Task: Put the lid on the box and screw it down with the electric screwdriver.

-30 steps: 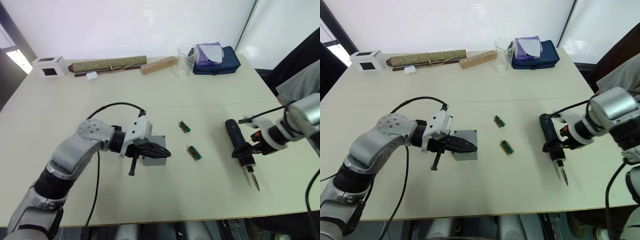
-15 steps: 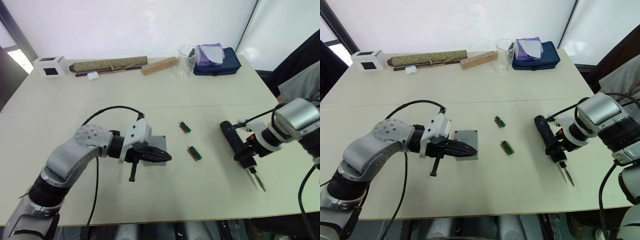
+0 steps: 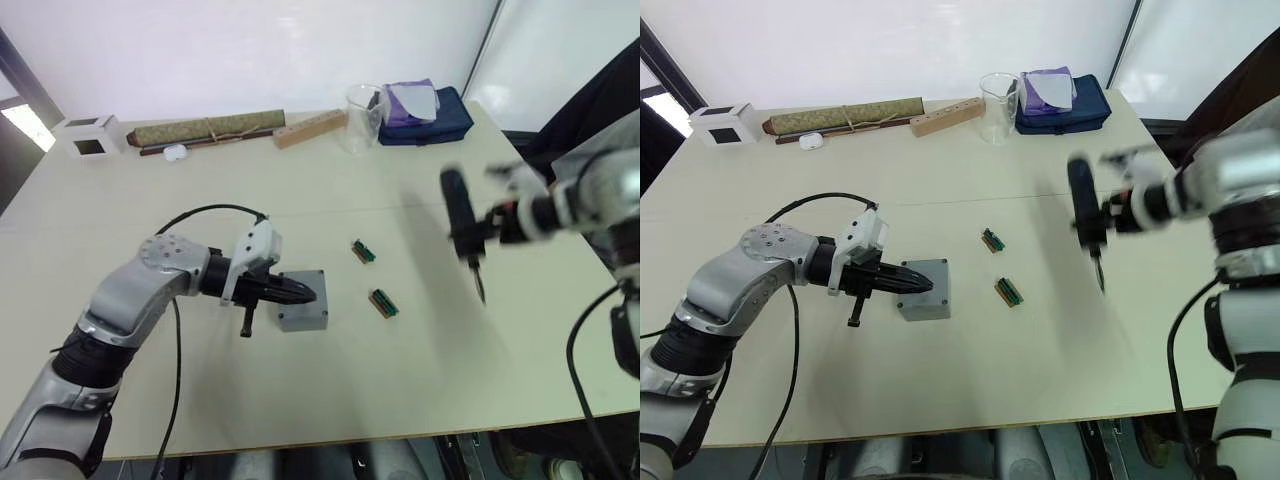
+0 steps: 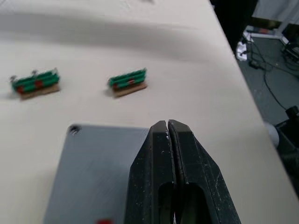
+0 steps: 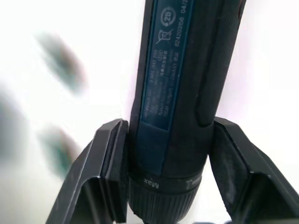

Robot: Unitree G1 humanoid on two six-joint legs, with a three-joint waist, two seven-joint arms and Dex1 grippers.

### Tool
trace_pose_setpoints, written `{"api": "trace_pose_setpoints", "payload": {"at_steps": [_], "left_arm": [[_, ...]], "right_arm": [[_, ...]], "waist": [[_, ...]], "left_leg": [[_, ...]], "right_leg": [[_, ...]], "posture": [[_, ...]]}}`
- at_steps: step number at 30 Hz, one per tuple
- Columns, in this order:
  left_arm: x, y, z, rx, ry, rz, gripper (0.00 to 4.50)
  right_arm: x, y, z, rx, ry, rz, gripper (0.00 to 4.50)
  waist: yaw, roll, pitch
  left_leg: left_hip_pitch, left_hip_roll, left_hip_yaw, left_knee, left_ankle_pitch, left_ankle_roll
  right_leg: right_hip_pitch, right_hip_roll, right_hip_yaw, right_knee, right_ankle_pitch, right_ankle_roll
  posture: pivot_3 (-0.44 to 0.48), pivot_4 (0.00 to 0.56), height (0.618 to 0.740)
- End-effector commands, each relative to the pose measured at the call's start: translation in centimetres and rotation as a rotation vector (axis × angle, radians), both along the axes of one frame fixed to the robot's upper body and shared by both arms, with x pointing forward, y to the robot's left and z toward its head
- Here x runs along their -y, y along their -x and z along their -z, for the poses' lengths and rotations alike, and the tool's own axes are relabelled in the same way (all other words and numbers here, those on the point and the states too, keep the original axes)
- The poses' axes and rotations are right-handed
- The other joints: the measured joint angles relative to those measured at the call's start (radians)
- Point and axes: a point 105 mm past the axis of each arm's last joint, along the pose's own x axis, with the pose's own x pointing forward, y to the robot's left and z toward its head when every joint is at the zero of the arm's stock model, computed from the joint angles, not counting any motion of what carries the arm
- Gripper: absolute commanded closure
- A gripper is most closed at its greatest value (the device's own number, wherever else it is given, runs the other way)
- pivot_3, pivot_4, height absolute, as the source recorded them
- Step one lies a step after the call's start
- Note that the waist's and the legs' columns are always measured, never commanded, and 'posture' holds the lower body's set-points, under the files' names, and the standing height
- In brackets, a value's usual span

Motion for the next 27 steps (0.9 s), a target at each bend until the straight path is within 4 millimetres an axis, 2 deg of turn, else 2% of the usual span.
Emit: {"api": "trace_pose_setpoints", "payload": {"at_steps": [1, 2, 6, 10, 14, 17, 20, 27], "left_arm": [[-1.6, -1.1, -1.7, 0.048, 0.017, -0.058, 4.5], [-1.7, -1.1, -1.7, 0.045, 0.014, -0.066, 4.5], [-2.5, -1.3, -1.1, 0.018, -0.015, -0.094, 4.5], [-2.4, -1.6, -1.0, 0.001, -0.005, -0.113, 4.5], [-2.2, -1.8, -0.7, 0.007, 0.001, -0.128, 4.5], [-1.6, -2.0, 0.6, 0.028, -0.052, -0.114, 4.5], [-1.5, -2.2, 0.9, 0.033, -0.061, -0.112, 4.5], [-1.2, -3.0, 3.4, 0.046, -0.137, -0.118, 4.5]], "right_arm": [[-2.8, 2.2, -5.0, 0.413, -0.204, -0.057, 2.37], [-3.7, 2.9, -5.1, 0.499, -0.236, -0.054, 2.37], [-8.8, 5.7, -3.5, 0.743, -0.259, -0.066, 2.37], [-12.9, 7.7, -1.7, 0.873, -0.234, -0.107, 2.37], [-14.5, 7.9, -0.3, 0.923, -0.194, -0.095, 2.37], [-15.8, 8.5, 0.8, 0.933, -0.165, -0.144, 2.37], [-16.1, 8.6, 1.2, 0.94, -0.158, -0.157, 2.37], [-17.0, 8.6, 4.2, 0.906, -0.064, -0.192, 2.37]], "waist": [[-0.001, -0.002, -0.001], [0.001, -0.003, -0.002], [0.003, -0.002, -0.002], [0.001, -0.001, -0.001], [0.0, -0.002, -0.001], [0.001, -0.002, -0.001], [0.0, -0.002, -0.001], [0.001, -0.002, -0.002]], "left_leg": [[0.0, 0.001, 0.0, -0.001, 0.0, 0.001], [0.0, 0.002, -0.001, -0.001, 0.0, 0.001], [0.001, 0.0, -0.001, -0.002, 0.0, 0.0], [0.0, -0.001, 0.0, 0.001, 0.0, -0.001], [0.001, -0.001, -0.001, 0.002, 0.0, -0.001], [0.002, -0.001, -0.001, 0.002, 0.001, -0.001], [0.002, -0.001, -0.001, 0.002, 0.001, -0.001], [0.002, -0.001, -0.001, 0.002, 0.001, -0.001]], "right_leg": [[0.0, 0.0, 0.0, 0.0, -0.001, -0.001], [0.0, 0.001, -0.001, 0.0, -0.002, -0.001], [0.0, -0.002, -0.002, 0.003, -0.002, -0.001], [0.0, -0.003, -0.002, 0.004, -0.001, 0.0], [0.002, -0.003, -0.002, 0.003, -0.001, 0.0], [0.002, -0.003, -0.002, 0.003, -0.001, 0.0], [0.002, -0.003, -0.002, 0.003, -0.001, 0.0], [0.003, -0.002, -0.002, 0.003, -0.001, 0.0]], "posture": [[0.0, 0.15, 0.74], [0.0, 0.15, 0.74], [0.0, 0.15, 0.74], [0.0, 0.15, 0.74], [0.0, 0.15, 0.74], [0.0, 0.15, 0.74], [0.0, 0.15, 0.74], [0.0, 0.15, 0.74]]}}
